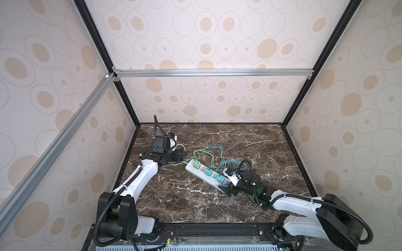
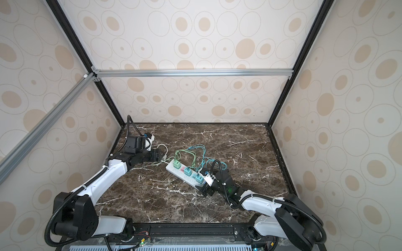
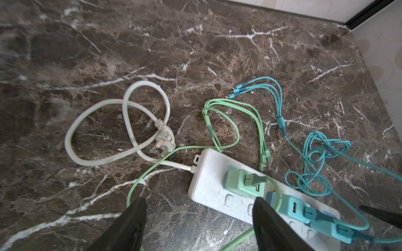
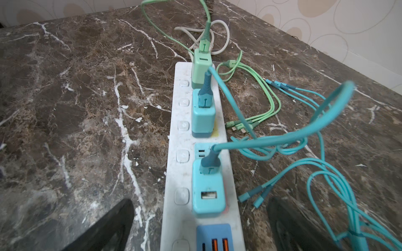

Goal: Insert plugs into power strip
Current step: Insert the plug into the socket, then reset both arms

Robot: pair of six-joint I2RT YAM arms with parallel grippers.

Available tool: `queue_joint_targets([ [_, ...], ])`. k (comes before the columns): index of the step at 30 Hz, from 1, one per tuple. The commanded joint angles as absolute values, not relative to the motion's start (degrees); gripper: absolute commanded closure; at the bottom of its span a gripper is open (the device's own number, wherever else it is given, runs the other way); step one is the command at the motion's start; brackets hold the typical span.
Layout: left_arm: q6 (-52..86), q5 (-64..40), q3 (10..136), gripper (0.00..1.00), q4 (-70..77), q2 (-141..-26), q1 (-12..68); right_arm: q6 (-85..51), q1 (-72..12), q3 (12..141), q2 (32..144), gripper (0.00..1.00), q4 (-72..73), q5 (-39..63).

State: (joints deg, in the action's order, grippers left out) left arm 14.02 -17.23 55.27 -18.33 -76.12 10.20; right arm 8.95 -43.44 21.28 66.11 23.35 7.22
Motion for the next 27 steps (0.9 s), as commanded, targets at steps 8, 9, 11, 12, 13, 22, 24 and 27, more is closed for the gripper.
queue_joint_targets([
  [8, 7.95, 1.33, 41.85, 0.03, 0.39, -59.57, 9.49, 12.13, -42.93, 29.92, 51.03, 0.01, 7.47, -4.77],
  [9, 7.78, 4.38, 39.2, 0.01, 3.68, -57.86, 9.42, 12.38, -42.34, 30.47, 50.72, 0.01, 7.54, -6.25],
  [11, 7.76, 8.87, 35.22, 0.01, 8.87, -55.59, 9.06, 12.63, -40.43, 31.71, 50.89, 0.01, 7.19, -8.55],
  [12, 8.23, 10.45, 33.99, 0.01, 10.87, -54.93, 8.65, 12.44, -39.09, 32.52, 51.25, 0.01, 6.82, -9.8],
  [13, 8.64, 11.41, 33.11, 0.01, 12.62, -54.71, 8.32, 12.18, -37.77, 33.08, 51.64, 0.01, 6.56, -11.09],
  [22, 3.47, 20.37, 16.34, 0.01, 45.58, -58.59, 5.11, 6.55, -17.53, 28.53, 53.87, 0.01, 15.76, -12.33],
  [24, 3.78, 20.16, 11.32, 0.01, 56.09, -62.15, 4.46, 6.34, -13.41, 25.67, 56.05, 0.01, 19.98, -12.95],
  [27, 3.48, 18.68, 6.46, 0.01, 68.77, -69.04, 4.15, 4.64, -9.6, 22.25, 60.36, 0.01, 25.99, -13.65],
])
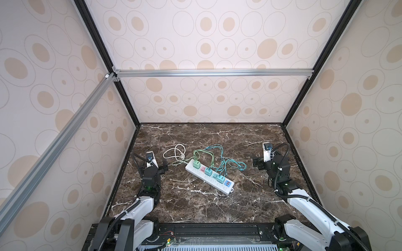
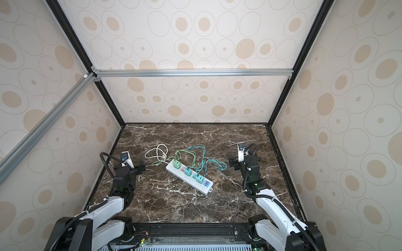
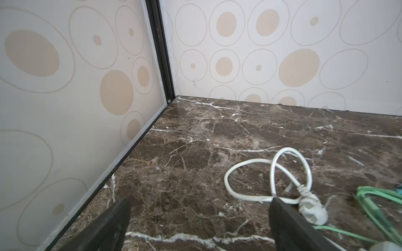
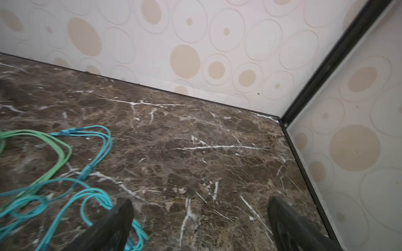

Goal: Insert plugs into power strip
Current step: Reset both arms

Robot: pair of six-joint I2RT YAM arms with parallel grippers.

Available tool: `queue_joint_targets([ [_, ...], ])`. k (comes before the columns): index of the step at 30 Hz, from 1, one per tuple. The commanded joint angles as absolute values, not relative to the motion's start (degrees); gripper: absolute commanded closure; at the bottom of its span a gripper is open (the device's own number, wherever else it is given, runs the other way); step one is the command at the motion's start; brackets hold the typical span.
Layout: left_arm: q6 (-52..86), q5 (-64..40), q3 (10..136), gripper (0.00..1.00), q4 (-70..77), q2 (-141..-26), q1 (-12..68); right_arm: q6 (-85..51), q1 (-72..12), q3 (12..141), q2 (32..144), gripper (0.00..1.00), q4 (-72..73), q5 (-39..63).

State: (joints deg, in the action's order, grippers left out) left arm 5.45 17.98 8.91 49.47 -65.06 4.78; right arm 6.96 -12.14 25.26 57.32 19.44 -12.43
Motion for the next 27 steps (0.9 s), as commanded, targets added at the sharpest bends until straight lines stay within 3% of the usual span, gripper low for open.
queue_joint_targets([
  [1, 3.43, 18.32, 5.73, 0.01, 71.9, -71.18, 4.13, 4.0, -8.68, 21.47, 61.52, 0.01, 27.41, -13.2],
  [5, 2.44, 15.81, 2.45, 0.01, 86.91, -79.42, 3.8, 2.22, -6.22, 17.68, 67.13, 0.01, 35.81, -10.85],
  [12, 1.63, 13.47, 2.88, 0.01, 99.78, -92.69, 2.94, 2.3, -4.9, 16.56, 73.29, 0.01, 44.58, -7.99],
  [15, 2.2, 13.53, 4.49, 0.01, 94.25, -90.98, 2.86, 1.69, -3.35, 16.59, 77.48, 0.01, 49.28, -4.71],
  [19, 2.36, 13.53, 8.55, 0.01, 86.2, -90.62, 2.74, 1.03, -2.8, 14.97, 89.99, 0.01, 66.08, -3.99],
  [20, 2.13, 13.16, 10.23, 0.01, 83.74, -90.69, 2.66, 0.77, -2.75, 16.2, 90.41, 0.01, 66.05, -4.79],
  [22, 2.4, 12.97, 13.02, 0.01, 77.24, -90.57, 2.6, -0.17, -1.88, 22.45, 86.51, 0.0, 46.21, -4.47],
  [24, 2.53, 12.41, 12.74, 0.01, 77.42, -90.26, 2.37, 0.35, -1.65, 22.93, 89.7, 0.0, 50.91, -2.95],
  [27, 2.44, 12.47, 12.65, 0.01, 77.8, -90.41, 2.38, 0.22, -1.66, 23.71, 88.17, 0.0, 46.41, -2.85],
])
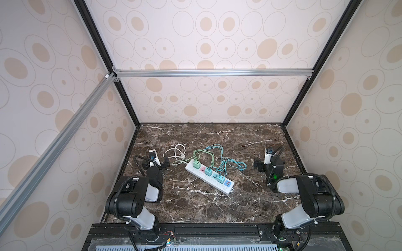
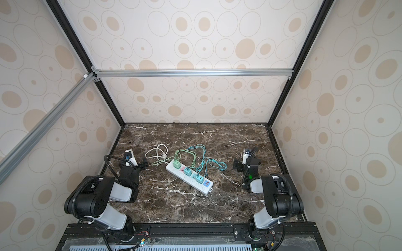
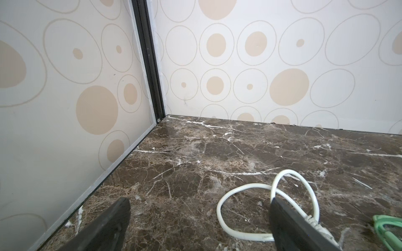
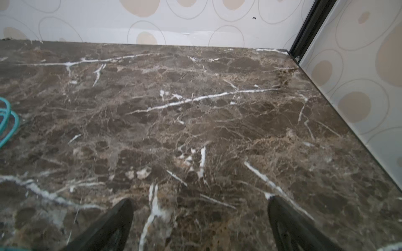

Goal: Insert plugs into power strip
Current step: Reset both arms

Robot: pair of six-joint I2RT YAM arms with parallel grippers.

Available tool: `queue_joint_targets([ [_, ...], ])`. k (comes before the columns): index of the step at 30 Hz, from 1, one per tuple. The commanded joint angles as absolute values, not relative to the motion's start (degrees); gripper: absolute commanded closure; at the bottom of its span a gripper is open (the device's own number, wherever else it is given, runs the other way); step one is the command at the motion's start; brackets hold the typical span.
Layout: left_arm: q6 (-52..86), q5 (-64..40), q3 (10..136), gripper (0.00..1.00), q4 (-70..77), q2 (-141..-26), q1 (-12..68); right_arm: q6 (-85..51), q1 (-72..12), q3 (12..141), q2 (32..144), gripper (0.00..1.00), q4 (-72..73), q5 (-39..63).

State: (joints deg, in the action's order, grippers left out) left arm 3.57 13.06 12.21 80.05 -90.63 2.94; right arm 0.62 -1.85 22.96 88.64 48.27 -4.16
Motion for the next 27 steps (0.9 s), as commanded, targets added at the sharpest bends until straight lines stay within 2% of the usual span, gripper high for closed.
queue_joint_targets([
  [1, 2.41, 12.41, 12.57, 0.01, 78.24, -90.52, 2.38, 0.47, -1.59, 23.12, 88.88, 0.0, 48.62, -2.86],
  [4, 2.32, 12.4, 12.44, 0.01, 78.68, -90.58, 2.37, 0.39, -1.58, 24.28, 87.71, 0.0, 44.75, -2.71],
  [23, 2.2, 12.71, 12.39, 0.01, 78.84, -90.53, 2.38, 0.66, -1.93, 24.29, 88.07, 0.0, 45.05, -2.91],
  [25, 3.22, 17.52, 11.49, 0.01, 80.51, -90.48, 3.09, 0.66, -1.92, 24.28, 88.06, 0.0, 45.17, -2.92],
  [27, 3.14, 17.75, 11.79, 0.01, 80.12, -90.52, 3.16, 0.68, -1.93, 24.3, 88.04, 0.0, 45.13, -2.9],
])
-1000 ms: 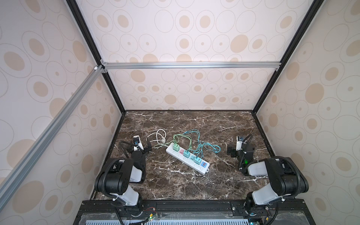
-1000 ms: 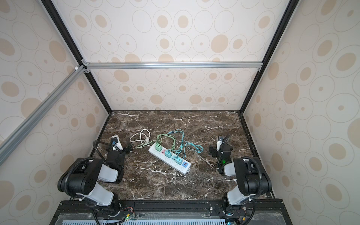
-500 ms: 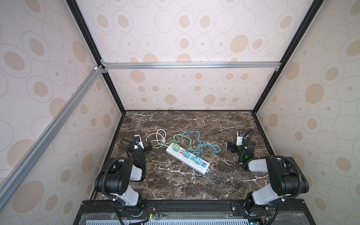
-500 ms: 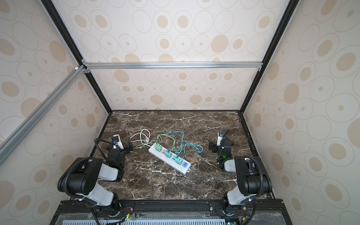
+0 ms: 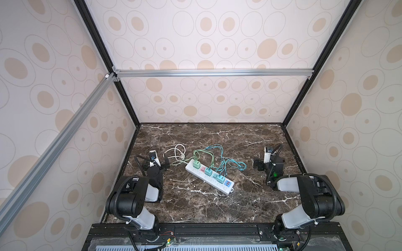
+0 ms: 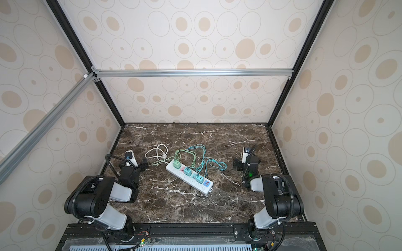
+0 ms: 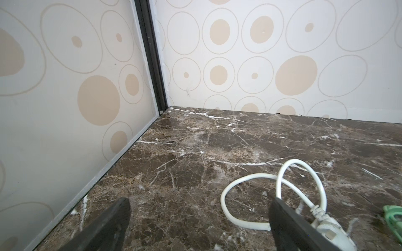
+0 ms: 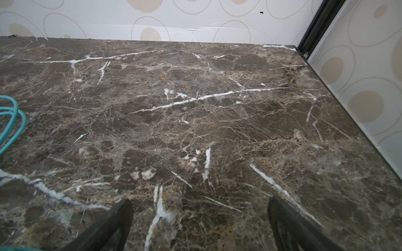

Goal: Insert plugs into power strip
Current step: Reset both arms

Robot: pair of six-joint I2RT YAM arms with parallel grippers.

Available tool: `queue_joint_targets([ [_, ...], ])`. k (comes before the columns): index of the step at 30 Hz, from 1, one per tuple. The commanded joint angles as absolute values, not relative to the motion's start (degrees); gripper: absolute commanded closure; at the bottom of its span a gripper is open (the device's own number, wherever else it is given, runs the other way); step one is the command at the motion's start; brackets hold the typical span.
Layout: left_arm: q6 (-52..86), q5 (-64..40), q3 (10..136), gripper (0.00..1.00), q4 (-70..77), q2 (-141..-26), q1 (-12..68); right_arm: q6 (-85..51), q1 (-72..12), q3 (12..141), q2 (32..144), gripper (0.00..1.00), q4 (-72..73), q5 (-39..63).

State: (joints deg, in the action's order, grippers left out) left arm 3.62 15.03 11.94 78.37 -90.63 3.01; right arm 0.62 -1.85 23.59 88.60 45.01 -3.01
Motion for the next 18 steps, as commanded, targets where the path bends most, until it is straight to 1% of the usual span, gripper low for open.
queue_joint_targets([
  [1, 3.16, 17.75, 11.78, 0.01, 79.86, -90.44, 3.21, 0.66, -1.93, 24.26, 88.02, 0.0, 45.15, -2.91],
  [2, 3.12, 17.24, 11.78, 0.01, 79.86, -90.44, 3.21, 0.65, -1.9, 24.26, 88.04, 0.0, 45.11, -2.9],
  [3, 2.25, 14.26, 11.69, 0.01, 80.07, -90.52, 3.02, 0.64, -1.91, 24.3, 88.04, 0.0, 45.12, -2.9],
  [4, -0.09, 8.29, 12.33, 0.01, 78.87, -90.55, 2.99, 0.66, -1.89, 24.27, 88.0, 0.0, 45.17, -2.9],
  [5, -0.72, 5.31, 12.43, 0.01, 78.18, -90.31, 2.94, 0.63, -1.93, 24.3, 88.05, 0.0, 45.16, -2.9],
  [8, -0.19, 6.41, 12.63, 0.01, 78.06, -90.36, 2.64, 0.65, -1.87, 24.29, 88.07, 0.0, 45.17, -2.9],
  [11, 3.02, 15.81, 11.4, 0.01, 80.31, -90.44, 2.72, 0.65, -1.93, 24.27, 88.04, 0.0, 45.18, -2.9],
  [13, 2.81, 13.45, 11.25, 0.01, 80.56, -90.35, 2.6, 0.65, -1.91, 24.26, 88.02, 0.0, 45.13, -2.9],
  [15, -0.76, 4.45, 12.43, 0.01, 78.46, -90.4, 2.55, 0.62, -1.93, 24.22, 88.04, 0.0, 45.15, -2.9],
  [18, 0.17, 6.59, 12.74, 0.01, 77.85, -90.45, 2.38, 0.62, -1.93, 24.33, 87.99, 0.0, 45.14, -2.9],
])
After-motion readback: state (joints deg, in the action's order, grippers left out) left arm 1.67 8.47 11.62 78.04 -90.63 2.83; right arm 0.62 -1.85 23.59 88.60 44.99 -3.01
